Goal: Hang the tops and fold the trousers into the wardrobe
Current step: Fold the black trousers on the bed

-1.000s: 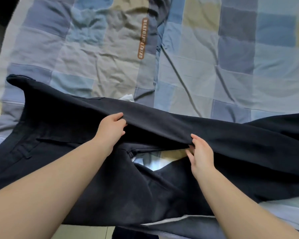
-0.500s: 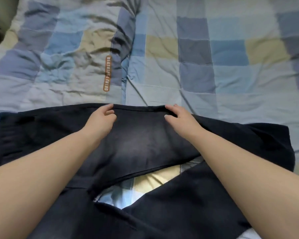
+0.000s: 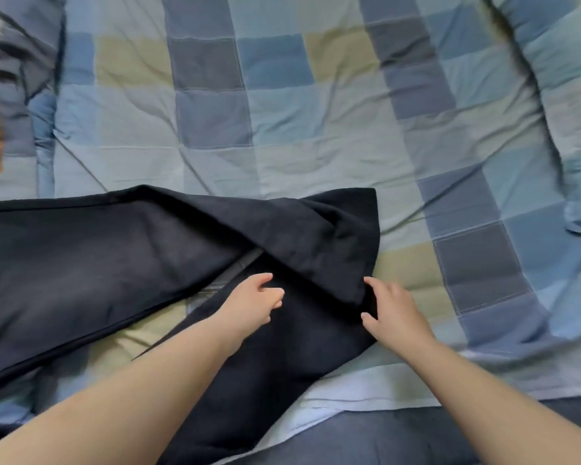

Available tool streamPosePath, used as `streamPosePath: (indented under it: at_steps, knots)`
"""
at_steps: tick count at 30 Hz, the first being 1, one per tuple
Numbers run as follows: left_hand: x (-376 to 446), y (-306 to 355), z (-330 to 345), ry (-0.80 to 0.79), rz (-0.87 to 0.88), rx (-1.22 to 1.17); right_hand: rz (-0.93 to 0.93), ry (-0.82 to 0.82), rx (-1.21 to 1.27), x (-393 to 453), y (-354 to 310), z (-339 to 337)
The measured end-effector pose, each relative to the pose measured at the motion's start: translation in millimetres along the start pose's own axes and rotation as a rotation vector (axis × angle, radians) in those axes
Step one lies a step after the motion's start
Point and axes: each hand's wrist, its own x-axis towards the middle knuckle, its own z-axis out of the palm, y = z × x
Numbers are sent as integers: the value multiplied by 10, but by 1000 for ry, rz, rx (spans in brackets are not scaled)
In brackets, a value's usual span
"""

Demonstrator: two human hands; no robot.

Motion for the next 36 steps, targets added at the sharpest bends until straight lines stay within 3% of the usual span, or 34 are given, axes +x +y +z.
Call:
streamPosePath:
  at_steps: [5,9,12,16,21,25,29,32,36]
  knots:
    - [186,236,681,-8,-73,-494,-211,95,-133,269,313,-87]
    - [289,439,916,68,57,-715,-432,169,-171,561,350,-152]
    - [319,769,959,58,180,-845,-517,313,30,782,327,-286]
    - [355,1400,857,119,256,-935,-332,361,584,939,119,-771]
    - [410,2138,698,40,351,-753,-218,430,816,1316,-117,-1526]
    - [448,2127,680,17,314,-598,-49,288,813,1733,-70,-1735]
    - [404,1373,709,220,242,-388,-4,221,712,1634,289,-1322]
    - [234,557,764,419,217,-105,6,-3,660,1267,612,-603]
    - [-98,-427,908,455,187,309,-53,-164,626,786,745,32]
